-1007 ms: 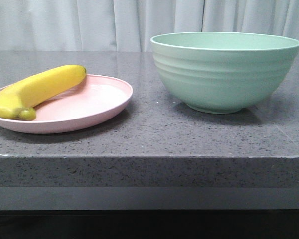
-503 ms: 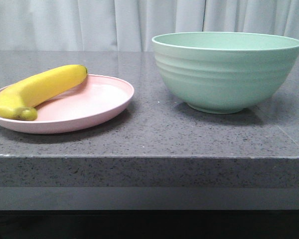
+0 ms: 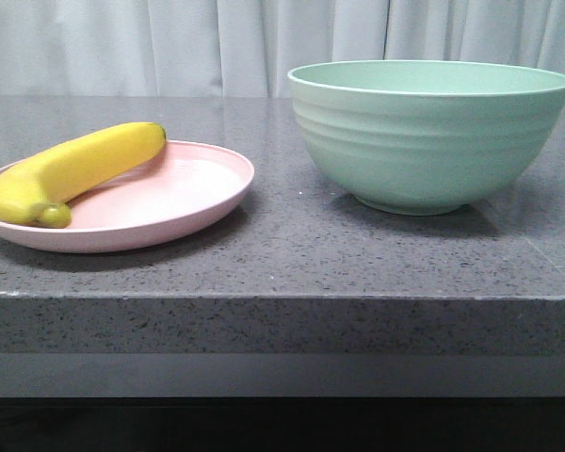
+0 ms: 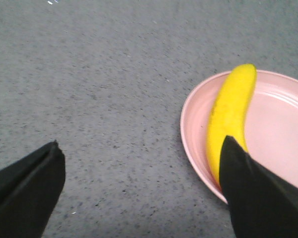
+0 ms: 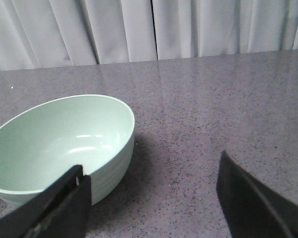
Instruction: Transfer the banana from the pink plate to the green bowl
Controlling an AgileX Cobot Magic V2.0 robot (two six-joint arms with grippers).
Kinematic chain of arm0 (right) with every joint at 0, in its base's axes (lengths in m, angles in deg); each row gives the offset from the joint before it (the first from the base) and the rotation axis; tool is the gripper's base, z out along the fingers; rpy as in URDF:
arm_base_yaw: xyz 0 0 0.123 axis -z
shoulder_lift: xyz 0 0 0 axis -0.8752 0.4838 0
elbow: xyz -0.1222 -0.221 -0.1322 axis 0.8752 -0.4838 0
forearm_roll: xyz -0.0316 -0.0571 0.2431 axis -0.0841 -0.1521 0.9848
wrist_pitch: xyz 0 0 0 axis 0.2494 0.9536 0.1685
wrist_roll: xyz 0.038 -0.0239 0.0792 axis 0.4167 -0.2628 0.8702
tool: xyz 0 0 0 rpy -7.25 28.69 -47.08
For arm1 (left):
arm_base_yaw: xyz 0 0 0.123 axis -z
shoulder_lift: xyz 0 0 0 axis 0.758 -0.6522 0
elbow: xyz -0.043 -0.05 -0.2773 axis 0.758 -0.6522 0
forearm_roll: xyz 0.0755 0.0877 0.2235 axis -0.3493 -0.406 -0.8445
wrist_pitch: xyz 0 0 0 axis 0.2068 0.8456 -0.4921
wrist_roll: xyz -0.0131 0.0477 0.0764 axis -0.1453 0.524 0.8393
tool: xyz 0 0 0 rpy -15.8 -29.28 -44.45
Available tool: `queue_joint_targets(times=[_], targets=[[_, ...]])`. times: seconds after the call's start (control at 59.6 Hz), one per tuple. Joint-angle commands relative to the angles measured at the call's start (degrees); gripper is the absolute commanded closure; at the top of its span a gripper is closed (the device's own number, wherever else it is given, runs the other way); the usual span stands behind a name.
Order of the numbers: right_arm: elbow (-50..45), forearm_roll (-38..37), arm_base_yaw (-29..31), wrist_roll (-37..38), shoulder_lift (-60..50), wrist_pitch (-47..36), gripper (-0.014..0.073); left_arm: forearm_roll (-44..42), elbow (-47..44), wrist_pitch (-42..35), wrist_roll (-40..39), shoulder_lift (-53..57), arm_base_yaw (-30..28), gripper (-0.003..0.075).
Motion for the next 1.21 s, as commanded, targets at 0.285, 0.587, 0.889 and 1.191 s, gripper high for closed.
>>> queue_joint_targets(times=[0.285, 0.587, 0.889, 1.191], targets=[[2.06, -0.62, 0.35, -0.19, 0.91, -4.02, 0.0048, 0.92, 15.40, -2.99, 0.26, -24.63, 12.35, 0.0101], [2.06, -0.62, 0.35, -0.19, 0.91, -3.69, 0.0048, 0.92, 19.76, -2.39, 0.26, -34.32, 12.91, 0.0101], [2.06, -0.62, 0.35, -0.19, 0.91, -3.69, 0.0048, 0.92, 19.89, -1.70, 0.26, -37.19, 14.69, 0.0108], [2.06, -0.62, 0.35, -0.19, 0.91, -3.75, 0.0048, 0.92, 19.89, -1.70, 0.26, -37.54, 14.69, 0.0379]])
